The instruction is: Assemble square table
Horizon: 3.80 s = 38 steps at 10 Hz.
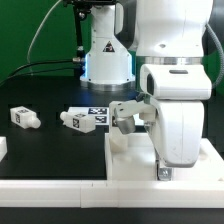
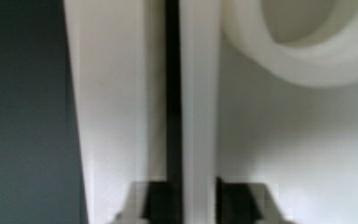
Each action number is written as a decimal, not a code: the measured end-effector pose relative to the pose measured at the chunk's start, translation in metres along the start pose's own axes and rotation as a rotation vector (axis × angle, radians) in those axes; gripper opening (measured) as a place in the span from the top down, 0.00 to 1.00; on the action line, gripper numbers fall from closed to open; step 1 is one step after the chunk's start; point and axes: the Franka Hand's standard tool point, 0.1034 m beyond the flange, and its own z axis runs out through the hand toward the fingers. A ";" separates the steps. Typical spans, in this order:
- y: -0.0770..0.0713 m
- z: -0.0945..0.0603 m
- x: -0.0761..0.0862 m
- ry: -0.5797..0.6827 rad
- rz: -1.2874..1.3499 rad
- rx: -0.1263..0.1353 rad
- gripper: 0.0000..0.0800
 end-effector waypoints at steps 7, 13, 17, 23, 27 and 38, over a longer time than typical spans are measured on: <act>0.014 -0.034 -0.006 -0.008 0.186 0.000 0.20; 0.000 -0.068 -0.068 -0.047 0.588 0.042 0.19; -0.013 -0.067 -0.079 -0.078 0.708 0.094 0.19; -0.075 -0.097 -0.105 -0.122 0.746 0.183 0.19; -0.131 -0.089 -0.137 -0.116 0.723 0.192 0.19; -0.219 -0.047 -0.137 -0.111 0.795 0.198 0.19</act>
Offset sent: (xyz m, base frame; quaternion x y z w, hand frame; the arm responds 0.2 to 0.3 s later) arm 0.0130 -0.0009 0.0561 0.0085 -0.0505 0.0405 0.9979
